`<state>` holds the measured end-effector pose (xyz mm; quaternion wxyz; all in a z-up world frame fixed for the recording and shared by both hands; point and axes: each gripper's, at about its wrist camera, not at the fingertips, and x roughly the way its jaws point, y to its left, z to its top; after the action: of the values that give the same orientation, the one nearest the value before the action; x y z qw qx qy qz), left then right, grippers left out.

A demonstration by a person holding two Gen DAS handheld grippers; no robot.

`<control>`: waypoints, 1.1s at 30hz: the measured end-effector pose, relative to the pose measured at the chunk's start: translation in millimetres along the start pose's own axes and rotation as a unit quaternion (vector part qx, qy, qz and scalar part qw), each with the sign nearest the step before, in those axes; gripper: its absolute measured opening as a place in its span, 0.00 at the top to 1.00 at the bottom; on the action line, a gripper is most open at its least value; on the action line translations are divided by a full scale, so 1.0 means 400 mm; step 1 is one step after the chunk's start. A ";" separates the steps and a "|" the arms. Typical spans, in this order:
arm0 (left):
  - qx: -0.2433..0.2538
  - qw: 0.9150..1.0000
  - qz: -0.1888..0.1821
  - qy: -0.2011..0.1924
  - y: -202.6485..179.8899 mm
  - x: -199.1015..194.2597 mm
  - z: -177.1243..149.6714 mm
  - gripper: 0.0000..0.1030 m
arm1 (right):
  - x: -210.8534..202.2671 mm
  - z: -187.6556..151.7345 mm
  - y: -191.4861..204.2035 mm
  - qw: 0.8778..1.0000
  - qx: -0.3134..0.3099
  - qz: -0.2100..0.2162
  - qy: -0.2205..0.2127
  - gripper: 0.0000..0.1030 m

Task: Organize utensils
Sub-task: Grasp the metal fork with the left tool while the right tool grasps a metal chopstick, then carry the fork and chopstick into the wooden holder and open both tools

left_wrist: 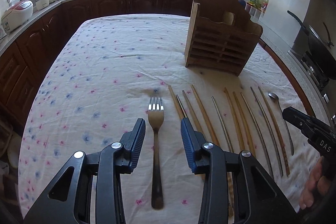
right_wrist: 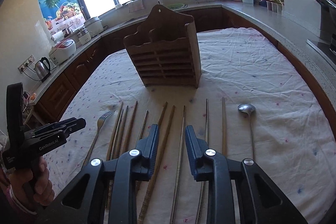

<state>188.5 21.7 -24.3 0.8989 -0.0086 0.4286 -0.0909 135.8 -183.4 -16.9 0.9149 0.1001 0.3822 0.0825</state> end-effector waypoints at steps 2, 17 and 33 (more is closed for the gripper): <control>0.001 1.000 -0.001 0.016 0.008 0.030 0.009 0.67 | 0.047 0.007 -0.002 1.000 0.001 -0.003 0.025 0.80; 0.021 0.996 0.002 0.086 0.017 0.199 0.061 0.78 | 0.245 0.041 -0.011 0.993 -0.027 -0.050 0.102 0.88; -0.027 0.999 -0.043 0.018 0.059 0.029 0.074 0.79 | 0.089 0.063 0.019 1.000 -0.012 0.009 0.022 0.96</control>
<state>222.2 41.1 -16.6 0.8858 -0.0494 0.4461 -0.1176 178.1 -171.0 -22.2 0.9067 0.0902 0.4004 0.0972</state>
